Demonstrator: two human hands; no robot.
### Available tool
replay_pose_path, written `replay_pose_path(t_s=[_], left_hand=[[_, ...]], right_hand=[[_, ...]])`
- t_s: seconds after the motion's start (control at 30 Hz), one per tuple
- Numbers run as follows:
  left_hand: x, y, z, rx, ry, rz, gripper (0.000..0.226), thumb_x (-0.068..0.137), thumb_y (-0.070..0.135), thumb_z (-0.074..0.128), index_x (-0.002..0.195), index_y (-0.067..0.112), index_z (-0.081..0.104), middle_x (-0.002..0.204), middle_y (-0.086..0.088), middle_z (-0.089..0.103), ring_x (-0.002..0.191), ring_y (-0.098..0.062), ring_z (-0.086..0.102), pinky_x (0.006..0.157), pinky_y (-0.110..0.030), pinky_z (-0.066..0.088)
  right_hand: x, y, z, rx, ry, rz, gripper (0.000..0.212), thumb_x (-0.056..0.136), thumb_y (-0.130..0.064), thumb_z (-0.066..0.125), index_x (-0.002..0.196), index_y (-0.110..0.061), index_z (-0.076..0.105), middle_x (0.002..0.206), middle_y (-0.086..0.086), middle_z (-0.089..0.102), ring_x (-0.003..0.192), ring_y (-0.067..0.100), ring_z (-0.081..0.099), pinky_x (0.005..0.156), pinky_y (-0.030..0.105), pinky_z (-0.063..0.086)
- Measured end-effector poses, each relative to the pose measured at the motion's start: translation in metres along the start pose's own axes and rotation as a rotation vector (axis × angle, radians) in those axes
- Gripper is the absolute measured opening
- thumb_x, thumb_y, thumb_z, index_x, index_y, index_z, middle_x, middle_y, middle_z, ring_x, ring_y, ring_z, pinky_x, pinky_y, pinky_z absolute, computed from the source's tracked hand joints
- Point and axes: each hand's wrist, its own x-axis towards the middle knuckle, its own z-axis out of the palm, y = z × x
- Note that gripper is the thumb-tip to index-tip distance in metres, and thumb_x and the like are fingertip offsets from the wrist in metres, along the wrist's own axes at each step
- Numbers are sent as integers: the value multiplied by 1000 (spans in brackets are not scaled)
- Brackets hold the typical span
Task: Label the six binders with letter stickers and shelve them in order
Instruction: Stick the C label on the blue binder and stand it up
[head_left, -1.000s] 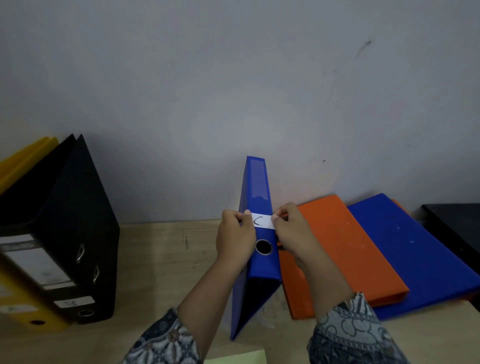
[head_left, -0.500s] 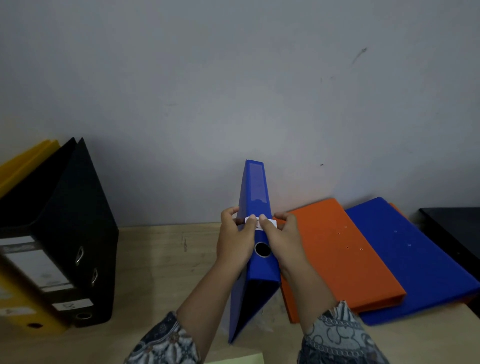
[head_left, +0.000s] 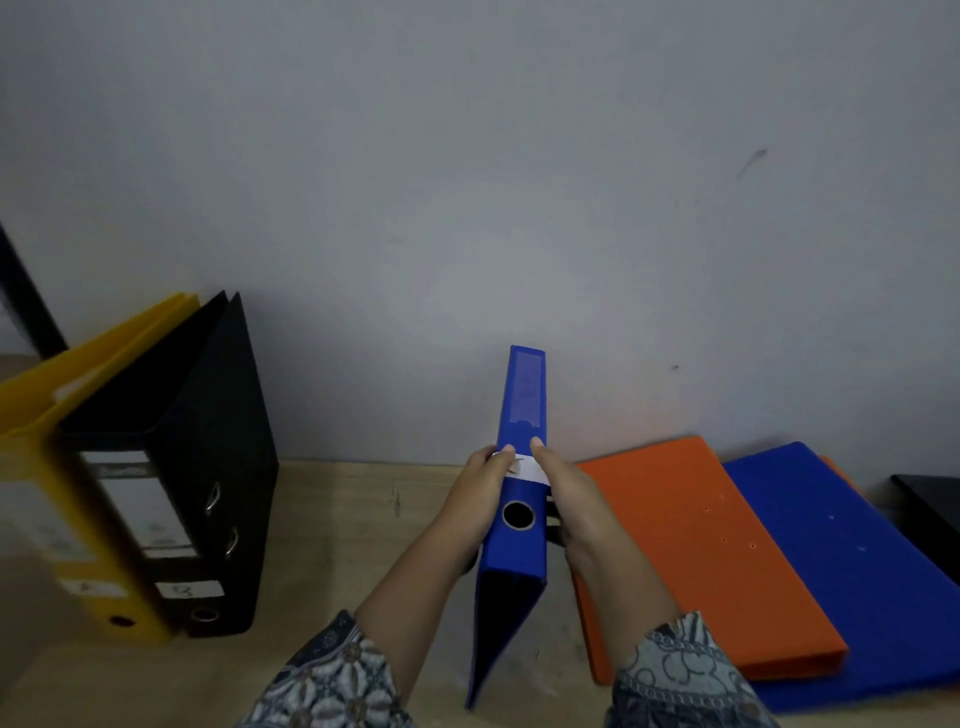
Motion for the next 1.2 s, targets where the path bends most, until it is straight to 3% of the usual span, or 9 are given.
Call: replay_pose_path(t_s=[0.2,0.37,0.5,0.63,0.8,0.87,1.0,1.13,1.2], left_hand=[[-23,-8,-26,117,18,79,35,92,31,59,125,25,49,106,0,66,83,-15,68,63,-26,53],[-51,-11,-53,96,54,149,39,89,25,64,124,29,48,109,0,65,87,-17,68,66,-27,55],[-73,-15,-88,97,62,190,48,84,17,68,124,32,46,113,2,64,95,-17,67,72,-27,56],[-88,-23,-115,179,38,214,61,79,12,73,126,36,42,122,13,58,106,-3,62,75,-17,53],[-93,-35,-148,311,85,191,85,73,5,77,138,37,31,136,18,47,130,-4,41,109,-36,36],[-91,-43,-155,375,116,189,90,73,5,76,140,39,25,129,24,46,128,-2,38,107,-32,34],[-86,-62,-166,417,162,207,87,76,5,73,132,50,23,122,30,46,123,0,41,89,-19,39],[-79,-79,-178,428,200,172,87,77,5,71,128,54,20,122,28,47,119,3,42,96,-28,39],[-76,-86,-186,436,211,158,86,78,4,70,122,59,21,122,26,49,117,4,44,102,-33,39]], right_hand=[[-6,-2,5,-30,-96,43,29,89,-45,55,93,-19,68,94,7,69,94,27,65,86,47,53],[-17,0,25,-22,-177,-11,32,89,-40,59,107,-13,57,98,8,68,90,27,67,76,48,58],[-29,-1,42,-32,-289,-87,30,86,-25,66,106,-8,52,102,10,66,83,25,69,63,37,58],[-33,12,58,-133,-344,-233,30,82,-13,70,106,-13,51,115,5,60,96,20,67,78,36,58],[-47,38,88,-177,-422,-338,40,83,-4,66,114,-20,46,117,-14,56,97,10,66,72,27,59],[-48,50,98,-199,-429,-364,46,82,-1,66,116,-25,46,116,-19,54,102,8,63,81,31,58],[-44,73,115,-213,-436,-386,50,82,0,66,114,-31,45,119,-23,51,111,6,57,91,33,54],[-33,95,127,-279,-423,-387,59,78,-2,70,121,-31,42,124,-15,51,118,9,54,96,36,51],[-27,106,134,-327,-417,-397,70,74,-2,74,125,-32,37,128,-14,47,120,9,52,97,31,50]])
